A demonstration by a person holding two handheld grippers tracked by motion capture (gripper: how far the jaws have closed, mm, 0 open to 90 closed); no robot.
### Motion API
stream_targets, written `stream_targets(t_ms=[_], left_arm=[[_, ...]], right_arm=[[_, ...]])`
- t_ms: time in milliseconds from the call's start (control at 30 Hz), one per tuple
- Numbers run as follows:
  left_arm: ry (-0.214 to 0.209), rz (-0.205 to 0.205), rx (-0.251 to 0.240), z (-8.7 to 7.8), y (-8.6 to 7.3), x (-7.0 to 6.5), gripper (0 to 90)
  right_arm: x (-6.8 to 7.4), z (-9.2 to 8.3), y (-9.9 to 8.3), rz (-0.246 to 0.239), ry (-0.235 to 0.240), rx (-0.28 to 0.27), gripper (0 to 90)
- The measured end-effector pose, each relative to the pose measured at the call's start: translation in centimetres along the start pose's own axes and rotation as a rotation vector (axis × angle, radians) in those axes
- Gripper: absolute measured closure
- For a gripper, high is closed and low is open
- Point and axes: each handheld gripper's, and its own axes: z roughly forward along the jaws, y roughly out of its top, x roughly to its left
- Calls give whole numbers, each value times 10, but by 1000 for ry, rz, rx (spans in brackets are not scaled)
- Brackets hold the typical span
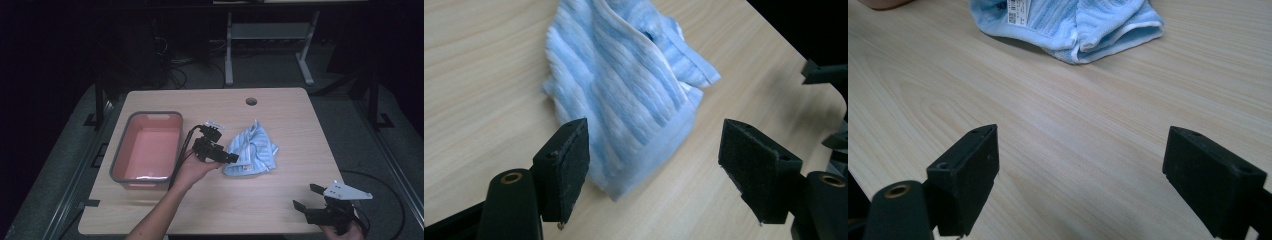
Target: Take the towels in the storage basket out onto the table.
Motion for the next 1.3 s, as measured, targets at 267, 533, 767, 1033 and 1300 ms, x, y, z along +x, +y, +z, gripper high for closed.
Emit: stream_targets(t_ms=[267,533,767,1033,1300], left_arm=[[-12,13,-13,-4,-14,-5,275],[-16,34,-25,-7,-29,-11,271],[-26,56,-32,-9,-43,-18,262],[-31,62,-50,-12,-65,-24,253],[-13,92,-61,-14,-91,-31,245]], right_arm=[[0,2,1,-4,0,4,143],[0,3,1,-1,-2,8,143],[0,3,1,-6,-4,8,143],[1,3,0,-9,-6,11,143],[2,3,0,-16,-8,10,143]])
